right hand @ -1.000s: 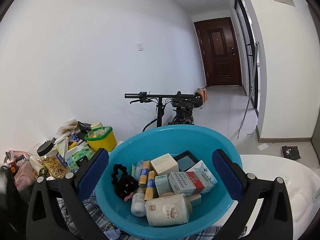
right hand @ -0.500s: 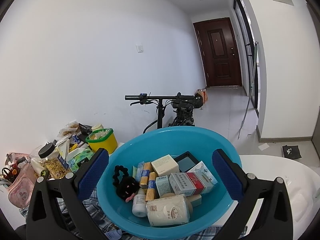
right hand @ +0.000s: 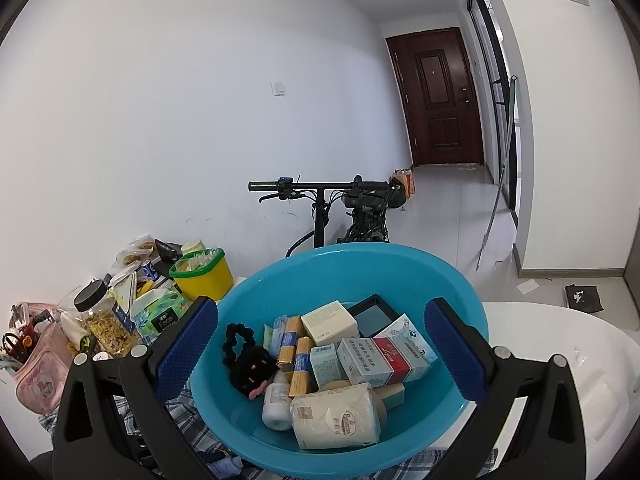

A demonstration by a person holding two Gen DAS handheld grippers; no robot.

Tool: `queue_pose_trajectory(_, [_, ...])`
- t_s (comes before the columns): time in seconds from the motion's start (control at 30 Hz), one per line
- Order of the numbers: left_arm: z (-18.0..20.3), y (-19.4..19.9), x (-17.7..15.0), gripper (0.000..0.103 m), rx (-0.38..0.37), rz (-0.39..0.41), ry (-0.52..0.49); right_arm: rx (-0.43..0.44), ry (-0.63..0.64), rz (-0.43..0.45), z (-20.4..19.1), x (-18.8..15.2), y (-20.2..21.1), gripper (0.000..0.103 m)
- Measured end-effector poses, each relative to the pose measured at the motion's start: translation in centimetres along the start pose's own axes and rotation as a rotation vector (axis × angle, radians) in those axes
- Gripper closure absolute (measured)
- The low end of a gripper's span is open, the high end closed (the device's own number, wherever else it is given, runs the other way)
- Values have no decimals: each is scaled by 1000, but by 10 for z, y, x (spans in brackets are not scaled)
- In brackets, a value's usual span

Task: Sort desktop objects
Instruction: 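Grasp the blue lotion tube on the shirt with the left gripper, then carry the blue lotion tube over the basin with the left gripper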

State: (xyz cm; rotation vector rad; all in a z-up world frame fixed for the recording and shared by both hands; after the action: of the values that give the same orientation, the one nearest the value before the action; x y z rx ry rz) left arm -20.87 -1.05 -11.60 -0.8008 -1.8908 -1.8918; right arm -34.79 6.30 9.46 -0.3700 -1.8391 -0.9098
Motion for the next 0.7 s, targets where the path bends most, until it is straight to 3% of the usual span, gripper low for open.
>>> queue_pose_trajectory(0.7, [-20,66,3,71,-18,141,102,-6,28,-27,-9,-6,-8,0])
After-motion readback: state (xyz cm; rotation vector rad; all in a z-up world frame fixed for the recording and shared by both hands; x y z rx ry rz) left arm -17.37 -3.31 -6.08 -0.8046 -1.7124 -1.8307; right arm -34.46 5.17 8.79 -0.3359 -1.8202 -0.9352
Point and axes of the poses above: each gripper's, at about its wrist camera, not at the fingertips, and y roughly against the way its jaws point, z to its right, x to its top, the point moved 7 cm from there along -y, roughly the way its jaws point, and after that the axes turned 3 degrees about -x, right-handed, at the moved point
